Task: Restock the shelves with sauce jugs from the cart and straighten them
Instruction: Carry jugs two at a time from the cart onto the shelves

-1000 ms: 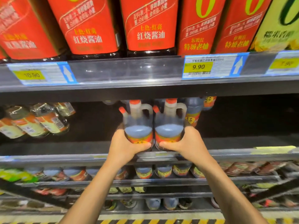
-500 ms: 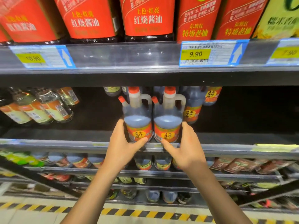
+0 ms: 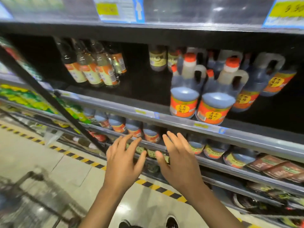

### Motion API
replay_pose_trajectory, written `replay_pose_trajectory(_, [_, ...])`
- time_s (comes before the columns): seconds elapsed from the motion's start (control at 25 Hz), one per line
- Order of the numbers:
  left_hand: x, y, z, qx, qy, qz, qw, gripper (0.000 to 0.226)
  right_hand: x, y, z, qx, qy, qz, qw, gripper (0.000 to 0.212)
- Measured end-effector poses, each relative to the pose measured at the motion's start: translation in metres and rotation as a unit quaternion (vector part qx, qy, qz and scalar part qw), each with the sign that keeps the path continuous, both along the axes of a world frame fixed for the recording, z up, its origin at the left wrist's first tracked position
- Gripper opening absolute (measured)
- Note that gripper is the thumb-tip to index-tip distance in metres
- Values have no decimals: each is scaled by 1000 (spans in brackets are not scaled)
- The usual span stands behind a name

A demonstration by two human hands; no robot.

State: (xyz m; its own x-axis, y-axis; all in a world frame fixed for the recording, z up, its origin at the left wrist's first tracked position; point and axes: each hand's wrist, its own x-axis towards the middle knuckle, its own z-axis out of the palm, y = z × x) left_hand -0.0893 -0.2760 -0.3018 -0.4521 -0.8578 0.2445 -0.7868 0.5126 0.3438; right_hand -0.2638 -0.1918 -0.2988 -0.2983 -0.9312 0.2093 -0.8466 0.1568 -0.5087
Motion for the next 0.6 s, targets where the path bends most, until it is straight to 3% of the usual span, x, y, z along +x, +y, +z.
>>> replay_pose_trajectory(0.32, [176, 36, -13, 28, -62, 240, 968, 54, 173, -55, -3, 44, 33, 194, 979, 59])
replay_pose_trajectory(0.6, [360, 91, -14, 52, -75, 429, 899, 55, 365, -63, 0, 94, 88, 397, 909, 69])
